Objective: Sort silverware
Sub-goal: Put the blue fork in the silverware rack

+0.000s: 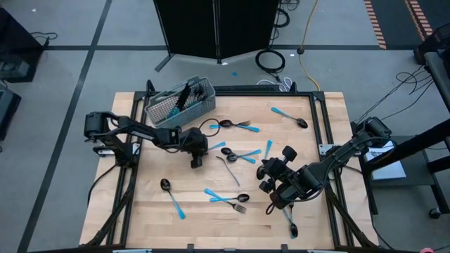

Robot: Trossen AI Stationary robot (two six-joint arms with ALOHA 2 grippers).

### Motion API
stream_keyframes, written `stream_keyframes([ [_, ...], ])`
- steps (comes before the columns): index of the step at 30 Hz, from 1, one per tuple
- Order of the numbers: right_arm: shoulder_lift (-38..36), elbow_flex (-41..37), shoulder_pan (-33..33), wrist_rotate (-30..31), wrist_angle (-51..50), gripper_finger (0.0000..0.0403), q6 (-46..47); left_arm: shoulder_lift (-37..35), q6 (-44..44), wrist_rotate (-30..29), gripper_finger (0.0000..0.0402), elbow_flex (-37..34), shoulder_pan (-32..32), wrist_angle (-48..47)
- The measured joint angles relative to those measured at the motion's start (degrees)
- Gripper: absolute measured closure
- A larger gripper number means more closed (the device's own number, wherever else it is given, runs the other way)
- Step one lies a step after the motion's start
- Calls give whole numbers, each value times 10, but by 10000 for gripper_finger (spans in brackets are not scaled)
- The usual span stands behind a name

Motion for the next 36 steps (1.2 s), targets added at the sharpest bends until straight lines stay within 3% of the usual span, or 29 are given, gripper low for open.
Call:
stream_keyframes([
  [4,0,0,0,0,0,403,0,0,0,-20,383,0,0,0],
  [12,0,0,0,-17,-1,403,-2,-12,62,-63,398,13,-1,-31],
  [23,0,0,0,-17,-1,403,-14,-101,298,-310,401,228,-43,-407],
  [28,0,0,0,-17,5,403,-14,-119,502,-502,401,272,-43,-439],
  [36,0,0,0,-37,8,403,-32,-123,738,-630,401,291,15,-433],
])
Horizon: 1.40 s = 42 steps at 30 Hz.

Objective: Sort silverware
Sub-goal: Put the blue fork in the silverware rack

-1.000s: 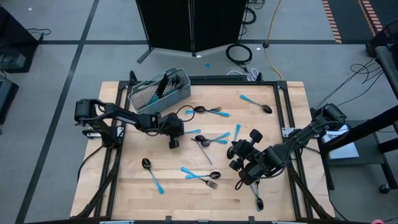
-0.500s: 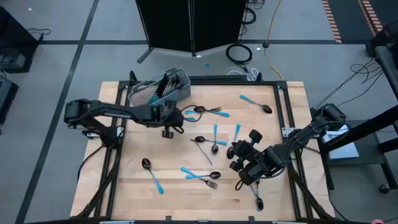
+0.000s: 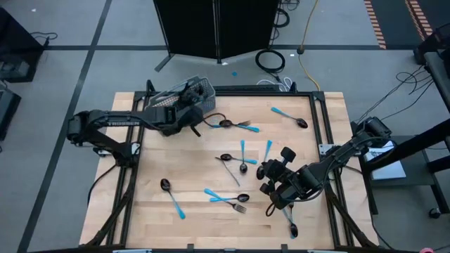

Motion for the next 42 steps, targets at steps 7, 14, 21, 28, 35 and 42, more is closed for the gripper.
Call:
stream_keyframes([
  [7,0,0,0,-8,0,403,-15,0,115,-48,402,-1,37,1],
  [14,0,0,0,-8,2,403,-12,19,175,-65,402,-22,61,2],
  [21,0,0,0,-7,6,403,-13,41,222,-27,402,-52,62,1],
  [28,0,0,0,-4,5,403,-15,43,220,0,401,-56,50,7],
  [35,0,0,0,-4,6,403,-15,42,204,5,349,-56,51,29],
  [42,0,0,0,-4,9,403,-15,42,202,17,277,-56,51,29],
])
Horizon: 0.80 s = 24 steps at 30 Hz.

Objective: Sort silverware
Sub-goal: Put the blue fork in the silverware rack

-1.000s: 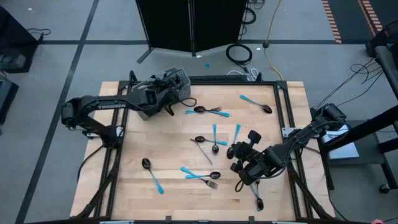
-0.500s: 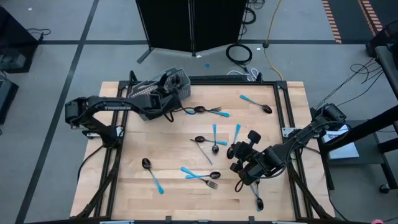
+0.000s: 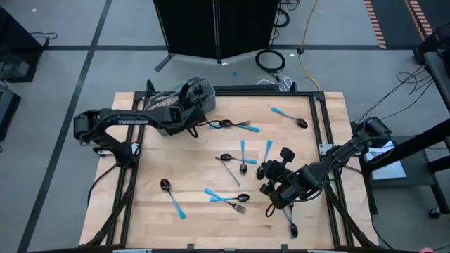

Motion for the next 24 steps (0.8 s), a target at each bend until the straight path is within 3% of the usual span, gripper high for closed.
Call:
stream_keyframes([
  [3,0,0,0,0,0,403,0,0,-4,0,260,0,0,22],
  [8,0,0,0,0,0,403,-4,0,-83,-27,256,3,-7,97],
  [16,0,0,0,-2,2,403,-11,-34,-154,-29,256,27,-77,97],
  [18,0,0,0,-4,2,403,-11,-45,-243,-17,256,28,-106,98],
  [20,0,0,0,-4,2,403,-12,-54,-397,17,256,28,-134,97],
  [22,0,0,0,-6,5,403,-4,-58,-587,84,256,28,-160,100],
  [24,0,0,0,-21,6,403,5,-58,-760,194,256,28,-178,99],
])
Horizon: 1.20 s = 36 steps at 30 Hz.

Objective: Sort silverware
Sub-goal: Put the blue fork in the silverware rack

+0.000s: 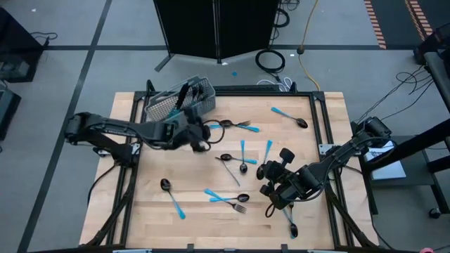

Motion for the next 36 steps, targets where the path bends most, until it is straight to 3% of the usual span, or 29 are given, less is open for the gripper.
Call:
stream_keyframes([
  [2,0,0,0,-3,2,403,9,3,-119,135,256,0,-12,2],
  [5,0,0,0,-7,2,403,22,20,-187,337,256,-19,-26,45],
  [8,0,0,0,-12,5,403,37,40,-185,431,256,-49,-54,99],
  [13,0,0,0,-12,26,403,36,78,-125,438,256,-85,-97,169],
  [18,0,0,-1,-8,42,403,13,128,-70,393,256,-85,-118,229],
  [28,0,0,-2,-9,42,403,7,248,14,391,256,-57,-57,263],
  [36,0,0,-2,-9,33,403,-12,270,30,394,256,-48,-16,260],
])
